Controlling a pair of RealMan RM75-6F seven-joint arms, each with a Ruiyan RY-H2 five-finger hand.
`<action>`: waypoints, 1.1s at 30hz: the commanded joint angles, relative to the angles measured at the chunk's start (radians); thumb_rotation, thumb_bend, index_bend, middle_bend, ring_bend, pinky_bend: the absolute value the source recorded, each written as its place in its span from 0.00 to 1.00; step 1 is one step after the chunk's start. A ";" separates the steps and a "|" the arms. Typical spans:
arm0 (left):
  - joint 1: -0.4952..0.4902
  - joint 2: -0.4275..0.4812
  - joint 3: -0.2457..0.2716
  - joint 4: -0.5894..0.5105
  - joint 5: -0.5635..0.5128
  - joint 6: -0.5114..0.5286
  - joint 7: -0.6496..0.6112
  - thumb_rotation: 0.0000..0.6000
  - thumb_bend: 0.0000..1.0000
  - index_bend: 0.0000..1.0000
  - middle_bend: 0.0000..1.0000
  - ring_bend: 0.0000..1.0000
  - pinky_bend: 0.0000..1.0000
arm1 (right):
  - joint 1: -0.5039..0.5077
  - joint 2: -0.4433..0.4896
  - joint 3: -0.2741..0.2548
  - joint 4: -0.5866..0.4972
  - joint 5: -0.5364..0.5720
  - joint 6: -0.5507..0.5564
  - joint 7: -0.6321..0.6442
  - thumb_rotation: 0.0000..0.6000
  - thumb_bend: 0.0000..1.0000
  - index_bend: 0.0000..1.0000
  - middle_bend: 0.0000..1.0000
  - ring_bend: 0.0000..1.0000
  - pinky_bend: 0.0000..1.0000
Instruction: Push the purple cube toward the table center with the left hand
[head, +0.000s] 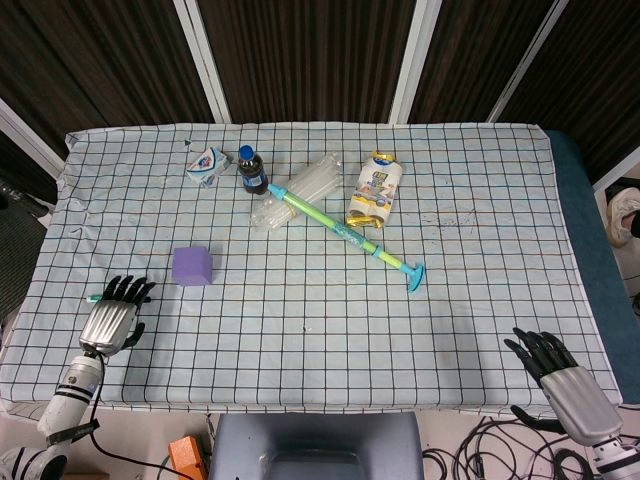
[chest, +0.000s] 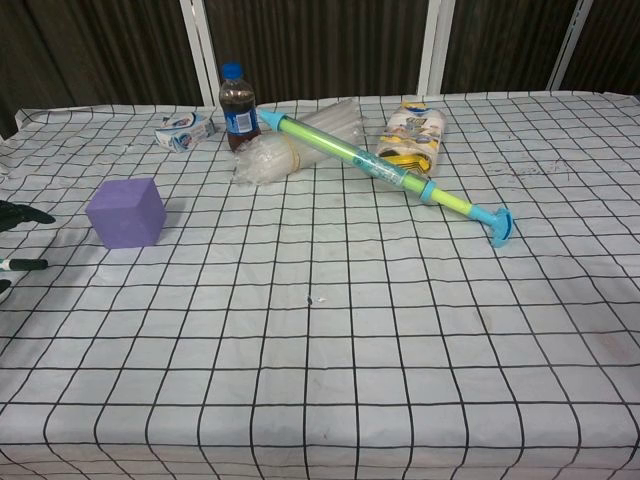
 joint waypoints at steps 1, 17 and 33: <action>-0.005 -0.002 -0.003 0.010 -0.010 -0.008 -0.001 1.00 0.43 0.14 0.10 0.00 0.00 | -0.001 0.001 -0.001 0.000 -0.001 0.003 0.002 1.00 0.37 0.00 0.00 0.00 0.00; -0.024 -0.067 -0.012 0.227 -0.057 -0.072 -0.114 1.00 0.44 0.24 0.31 0.10 0.04 | -0.006 0.001 -0.001 0.003 -0.003 0.005 0.000 1.00 0.36 0.00 0.00 0.00 0.00; -0.039 -0.150 -0.002 0.433 -0.030 -0.081 -0.196 1.00 0.45 0.42 0.39 0.20 0.17 | -0.008 0.002 -0.001 0.003 0.000 0.004 -0.005 1.00 0.36 0.00 0.00 0.00 0.00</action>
